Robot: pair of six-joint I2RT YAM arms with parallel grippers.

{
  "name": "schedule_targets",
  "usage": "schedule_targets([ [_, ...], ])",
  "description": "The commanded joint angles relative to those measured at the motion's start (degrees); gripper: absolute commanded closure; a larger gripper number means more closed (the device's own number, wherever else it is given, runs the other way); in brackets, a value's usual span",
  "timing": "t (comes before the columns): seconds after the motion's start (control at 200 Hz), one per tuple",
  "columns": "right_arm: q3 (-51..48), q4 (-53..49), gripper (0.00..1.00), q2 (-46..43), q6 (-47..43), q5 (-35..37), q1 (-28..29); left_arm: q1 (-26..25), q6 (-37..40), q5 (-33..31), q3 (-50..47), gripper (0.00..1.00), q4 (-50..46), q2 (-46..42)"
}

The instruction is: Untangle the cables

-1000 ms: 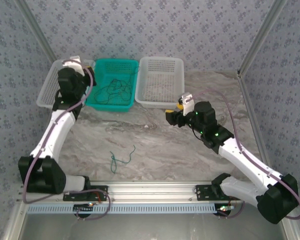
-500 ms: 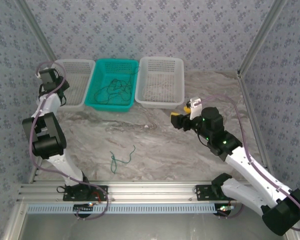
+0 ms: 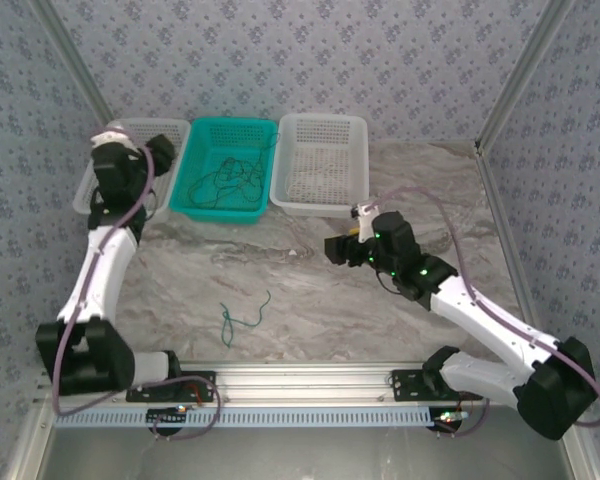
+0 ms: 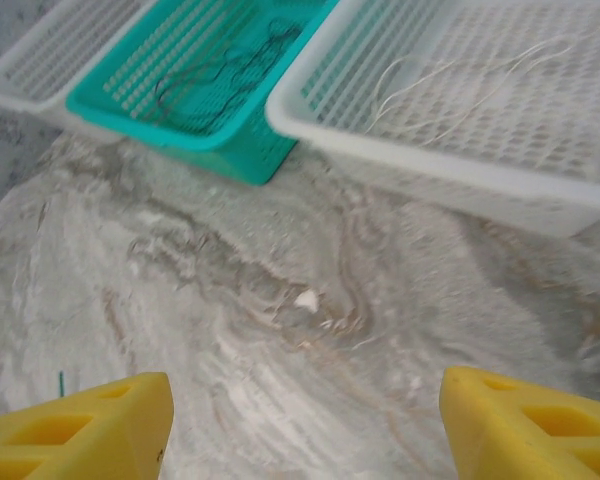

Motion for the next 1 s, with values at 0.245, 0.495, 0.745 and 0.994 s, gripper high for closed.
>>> schedule_targets([
  [0.245, 3.4, 2.1, 0.26, 9.2, 5.6, 2.0, 14.5, -26.2, 27.6, 1.1, -3.6, 0.34, -21.7, -15.3],
  [0.495, 3.6, 2.9, 0.26, 16.8, 8.0, 3.5, 22.7, -35.5, 33.8, 1.9, -6.7, 0.06, -37.0, -23.7],
  [0.745, 5.2, 4.1, 0.23, 24.5, 6.3, 3.1, 25.8, -35.8, 37.7, 3.4, -9.7, 0.01, -42.1, -35.4],
  [0.994, 8.1, 17.7, 0.43, 34.9, 4.7, -4.0, 22.7, -35.7, 37.8, 5.7, -12.1, 0.01, -40.8, -37.4],
])
